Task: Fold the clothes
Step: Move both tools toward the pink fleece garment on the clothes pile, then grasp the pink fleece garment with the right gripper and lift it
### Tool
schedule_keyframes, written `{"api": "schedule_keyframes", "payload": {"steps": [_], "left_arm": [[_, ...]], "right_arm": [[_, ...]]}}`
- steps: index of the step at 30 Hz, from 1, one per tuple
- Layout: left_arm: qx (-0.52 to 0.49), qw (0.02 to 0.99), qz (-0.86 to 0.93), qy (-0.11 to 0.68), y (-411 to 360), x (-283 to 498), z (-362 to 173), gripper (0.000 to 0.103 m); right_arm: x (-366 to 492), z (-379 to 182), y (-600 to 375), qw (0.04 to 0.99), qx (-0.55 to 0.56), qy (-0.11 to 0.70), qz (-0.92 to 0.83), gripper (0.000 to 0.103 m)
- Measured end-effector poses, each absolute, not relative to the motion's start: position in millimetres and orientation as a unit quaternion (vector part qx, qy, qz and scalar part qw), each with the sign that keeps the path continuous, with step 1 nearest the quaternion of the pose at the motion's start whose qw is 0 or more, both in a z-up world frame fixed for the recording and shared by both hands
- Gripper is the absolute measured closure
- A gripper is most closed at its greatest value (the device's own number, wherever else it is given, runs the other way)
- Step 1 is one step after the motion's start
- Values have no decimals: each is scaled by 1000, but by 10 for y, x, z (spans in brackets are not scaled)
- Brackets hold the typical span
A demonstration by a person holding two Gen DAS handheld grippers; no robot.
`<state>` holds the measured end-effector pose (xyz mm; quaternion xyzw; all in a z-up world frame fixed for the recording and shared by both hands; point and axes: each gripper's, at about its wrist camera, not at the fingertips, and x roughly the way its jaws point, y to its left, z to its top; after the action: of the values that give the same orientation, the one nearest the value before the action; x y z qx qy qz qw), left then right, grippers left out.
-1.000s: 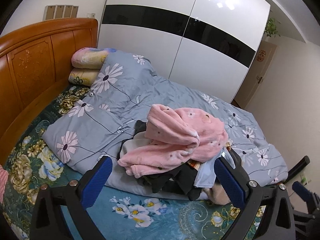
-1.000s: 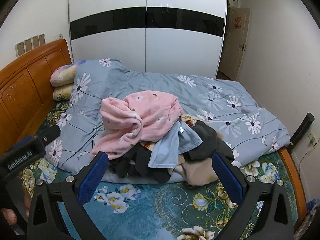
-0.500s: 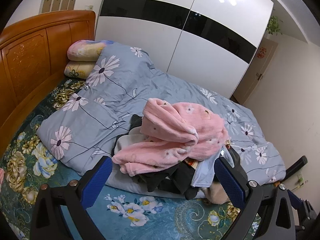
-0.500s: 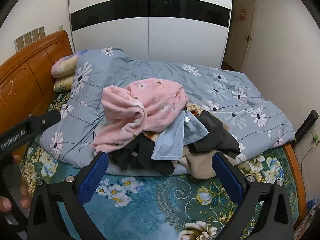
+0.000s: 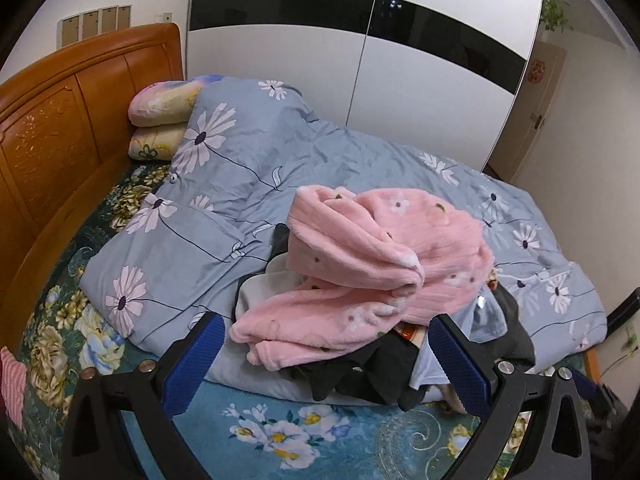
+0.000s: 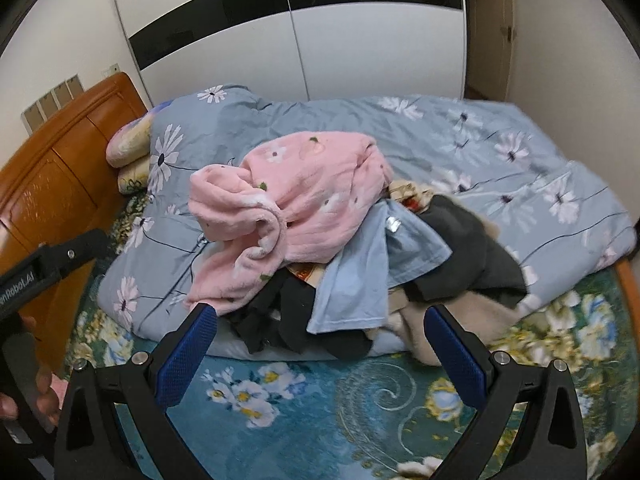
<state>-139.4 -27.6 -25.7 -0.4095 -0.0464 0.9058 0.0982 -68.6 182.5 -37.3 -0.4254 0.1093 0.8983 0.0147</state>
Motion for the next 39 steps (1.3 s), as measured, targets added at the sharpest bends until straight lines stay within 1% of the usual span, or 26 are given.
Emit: {"api": "schedule_keyframes", "payload": {"steps": [3,7,10,15,19,21,22,23,24,25,26,27,28,32,39], "left_arm": [[-412,89,905,-48,-229,-1475,-407,0],[-423,83,900,-63,-198,-1563,-602,0],[-435,83,893,-76,-182,-1611,-734,0],[-437,77,894,-58,-198,-1553,-828,0],[-453,55,888,-53,-316,-1522,-904,0],[-460,39,885,-58,-409,-1507,-932,0],[-462,32,884,-64,-461,-1497,-940,0],[-466,27,881,-74,-516,-1483,-950,0],[-470,25,878,-89,-589,-1460,-964,0],[-472,23,876,-97,-638,-1437,-972,0],[-473,21,874,-104,-687,-1413,-980,0],[-474,16,874,-106,-737,-1382,-982,0],[-475,11,874,-107,-786,-1352,-983,0],[-484,10,867,-121,-935,-1239,-981,0],[-480,28,867,-131,-1128,-969,-849,0]], "right_arm": [[-951,-521,1982,3,-433,126,893,0],[-1405,-711,2248,-13,-419,170,892,0],[-1772,-917,2446,-20,-411,225,883,0],[-2271,-1216,2647,-21,-411,291,863,0],[-2564,-1274,2739,-25,-415,326,849,0],[-2702,-1296,2792,-24,-419,348,838,8],[-2767,-1315,2825,-25,-424,364,829,23],[-2841,-1338,2844,-22,-435,372,819,34],[-2897,-1342,2839,-20,-444,370,816,40],[-2929,-1330,2829,-26,-448,366,815,54],[-2962,-1317,2819,-33,-451,363,814,66],[-2992,-1303,2810,-40,-455,360,814,71],[-3000,-1269,2803,-52,-450,361,815,81],[-2849,-928,2746,-102,-413,355,833,86],[-2195,-57,2593,-175,-337,308,872,89]]}}
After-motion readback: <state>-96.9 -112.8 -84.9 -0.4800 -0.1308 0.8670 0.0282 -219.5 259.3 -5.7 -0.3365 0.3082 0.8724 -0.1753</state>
